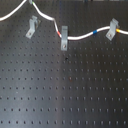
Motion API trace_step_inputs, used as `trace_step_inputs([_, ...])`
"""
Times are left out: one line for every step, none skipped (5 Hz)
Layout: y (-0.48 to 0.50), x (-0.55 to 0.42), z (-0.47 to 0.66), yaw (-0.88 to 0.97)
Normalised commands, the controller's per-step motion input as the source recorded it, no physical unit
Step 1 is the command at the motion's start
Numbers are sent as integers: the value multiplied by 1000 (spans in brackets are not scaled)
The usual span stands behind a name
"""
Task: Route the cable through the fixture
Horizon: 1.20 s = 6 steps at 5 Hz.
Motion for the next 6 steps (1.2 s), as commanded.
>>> trace_step_inputs([145,-298,460,-457])
trace_step_inputs([261,-206,499,-243])
trace_step_inputs([339,-81,406,0])
trace_step_inputs([390,-78,246,180])
trace_step_inputs([353,-70,214,211])
trace_step_inputs([355,-28,402,154])
